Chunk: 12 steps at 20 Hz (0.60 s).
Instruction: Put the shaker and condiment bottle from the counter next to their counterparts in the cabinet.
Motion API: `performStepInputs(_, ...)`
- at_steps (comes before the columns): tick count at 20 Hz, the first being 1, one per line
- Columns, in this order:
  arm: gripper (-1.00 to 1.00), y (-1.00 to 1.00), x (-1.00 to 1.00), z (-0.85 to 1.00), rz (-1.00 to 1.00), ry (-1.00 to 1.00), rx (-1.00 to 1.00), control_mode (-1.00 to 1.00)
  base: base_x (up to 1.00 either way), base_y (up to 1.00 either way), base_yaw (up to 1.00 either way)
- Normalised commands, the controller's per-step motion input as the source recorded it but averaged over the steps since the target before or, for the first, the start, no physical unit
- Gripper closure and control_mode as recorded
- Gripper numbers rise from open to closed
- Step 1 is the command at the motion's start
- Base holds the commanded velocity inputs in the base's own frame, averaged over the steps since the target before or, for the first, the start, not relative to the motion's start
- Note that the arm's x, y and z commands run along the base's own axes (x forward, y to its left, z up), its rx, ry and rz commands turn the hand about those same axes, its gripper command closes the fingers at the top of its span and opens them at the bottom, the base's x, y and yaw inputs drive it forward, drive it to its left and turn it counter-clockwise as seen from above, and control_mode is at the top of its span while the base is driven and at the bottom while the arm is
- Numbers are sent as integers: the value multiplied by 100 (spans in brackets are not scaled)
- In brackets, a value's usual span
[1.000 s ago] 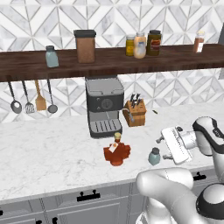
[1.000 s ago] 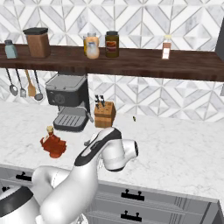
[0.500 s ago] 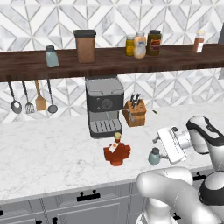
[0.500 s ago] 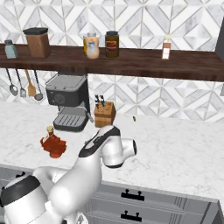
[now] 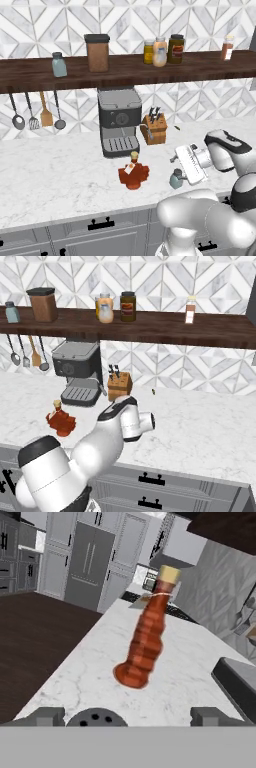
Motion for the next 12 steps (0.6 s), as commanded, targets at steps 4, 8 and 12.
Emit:
performStepInputs(4,-100,-30,23,-17,6,0,0,-100,0,0,0)
performStepInputs(8,-100,-28,12,-10,4,0,0,-100,0,0,0)
performStepInputs(12,-100,-1,-1,-16,3,1,0,-100,0,0,0)
